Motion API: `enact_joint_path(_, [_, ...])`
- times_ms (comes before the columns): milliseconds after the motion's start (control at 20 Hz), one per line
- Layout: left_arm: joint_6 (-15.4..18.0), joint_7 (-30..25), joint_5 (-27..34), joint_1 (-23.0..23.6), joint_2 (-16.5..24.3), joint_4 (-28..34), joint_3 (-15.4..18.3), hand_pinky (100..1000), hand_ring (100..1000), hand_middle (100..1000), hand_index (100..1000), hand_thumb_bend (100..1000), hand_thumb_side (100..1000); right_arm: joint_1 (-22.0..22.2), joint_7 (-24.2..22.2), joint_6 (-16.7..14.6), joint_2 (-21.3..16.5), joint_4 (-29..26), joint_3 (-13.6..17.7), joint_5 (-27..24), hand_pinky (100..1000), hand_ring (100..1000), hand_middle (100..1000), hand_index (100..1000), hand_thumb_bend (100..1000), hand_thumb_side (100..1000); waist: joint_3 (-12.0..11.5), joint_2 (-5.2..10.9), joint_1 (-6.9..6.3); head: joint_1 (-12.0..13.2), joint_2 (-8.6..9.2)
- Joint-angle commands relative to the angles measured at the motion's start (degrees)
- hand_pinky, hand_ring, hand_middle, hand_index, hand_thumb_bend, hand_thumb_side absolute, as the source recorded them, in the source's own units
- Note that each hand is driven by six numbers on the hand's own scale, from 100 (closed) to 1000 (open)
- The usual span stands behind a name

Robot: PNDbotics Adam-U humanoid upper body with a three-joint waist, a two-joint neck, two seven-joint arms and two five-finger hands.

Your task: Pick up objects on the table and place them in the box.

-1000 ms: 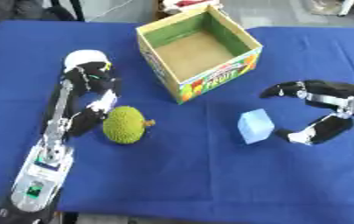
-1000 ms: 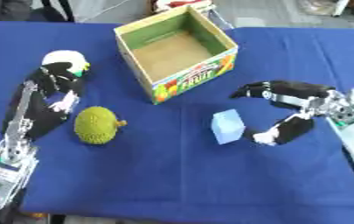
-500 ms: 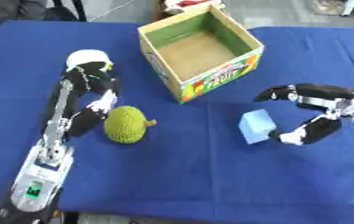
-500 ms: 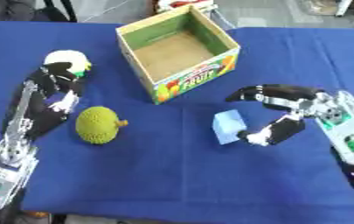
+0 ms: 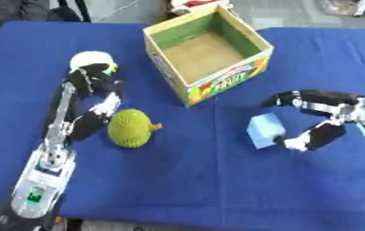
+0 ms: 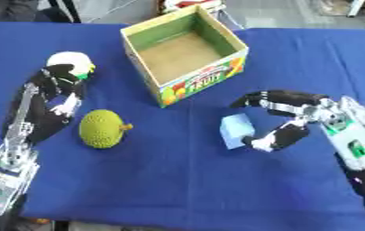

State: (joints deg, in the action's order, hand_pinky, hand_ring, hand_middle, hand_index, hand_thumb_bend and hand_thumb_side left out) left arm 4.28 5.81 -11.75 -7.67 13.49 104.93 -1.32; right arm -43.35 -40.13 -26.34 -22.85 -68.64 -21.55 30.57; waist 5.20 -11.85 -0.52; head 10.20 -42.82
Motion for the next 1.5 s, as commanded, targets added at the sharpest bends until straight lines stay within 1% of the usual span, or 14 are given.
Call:
enact_joint_path(50, [0.14, -0.18, 0.15, -0.63, 0.82, 0.74, -0.08, 558, 551, 571, 769, 352, 423, -1.29, -5.45, -6.04, -0.17, 0.31, 0.60, 0.83, 898, 925, 895, 954, 254, 434, -0.08, 0.95, -0.02, -0.16, -0.15])
enact_joint_path(550, [0.15, -0.22, 0.18, -0.62, 0.78, 0.76, -0.07, 558, 550, 571, 769, 351, 423, -1.91, -4.98, -6.65, 0.99, 3.11, 0.91, 2.96, 894, 918, 882, 944, 247, 433, -0.21, 0.88, -0.15, -0.23, -0.13])
enact_joint_path(750, [0.16, -0.25, 0.19, -0.60, 0.76, 0.76, -0.07, 558, 550, 571, 769, 351, 423, -1.93, -4.65, -7.03, 1.26, 4.06, 1.04, 3.81, 890, 910, 861, 934, 248, 425, -0.23, 0.89, -0.10, -0.20, -0.16])
enact_joint_path(850, [0.15, -0.23, 0.19, -0.58, 0.76, 0.76, -0.06, 557, 550, 570, 769, 353, 423, -1.96, -4.37, -7.20, 1.33, 4.31, 1.12, 4.26, 886, 901, 831, 911, 249, 411, -0.23, 0.90, -0.08, -0.18, -0.17])
enact_joint_path(1100, [0.15, -0.23, 0.19, -0.56, 0.74, 0.76, -0.07, 558, 549, 570, 769, 351, 423, -2.00, -3.89, -7.24, 1.49, 4.67, 1.11, 5.28, 882, 889, 793, 883, 248, 396, -0.25, 0.92, -0.04, -0.19, -0.21])
enact_joint_path(1200, [0.14, -0.20, 0.20, -0.54, 0.74, 0.76, -0.06, 557, 549, 570, 769, 353, 423, -1.96, -3.76, -7.26, 1.54, 4.85, 1.11, 5.53, 876, 875, 748, 841, 237, 379, -0.24, 0.93, -0.06, -0.16, -0.22])
enact_joint_path(1250, [0.14, -0.20, 0.19, -0.53, 0.75, 0.76, -0.06, 557, 549, 570, 769, 353, 423, -1.94, -3.62, -7.27, 1.54, 4.89, 1.15, 5.62, 876, 875, 748, 841, 237, 379, -0.24, 0.93, -0.06, -0.16, -0.23])
enact_joint_path(1350, [0.12, -0.16, 0.19, -0.50, 0.75, 0.75, -0.04, 557, 548, 570, 768, 353, 423, -1.97, -2.91, -7.25, 1.52, 4.84, 1.35, 5.69, 866, 860, 701, 790, 223, 360, -0.21, 0.95, -0.06, -0.15, -0.26])
enact_joint_path(1450, [0.12, -0.14, 0.18, -0.50, 0.74, 0.74, -0.04, 557, 548, 569, 768, 354, 422, -2.03, -1.77, -7.20, 1.49, 4.68, 1.51, 5.70, 862, 854, 687, 759, 216, 353, -0.18, 0.97, -0.06, -0.12, -0.26])
enact_joint_path(1500, [0.12, -0.13, 0.18, -0.50, 0.72, 0.74, -0.04, 557, 548, 569, 768, 355, 422, -2.09, -1.10, -7.18, 1.47, 4.55, 1.59, 5.69, 856, 847, 676, 723, 206, 339, -0.17, 0.98, -0.06, -0.12, -0.25])
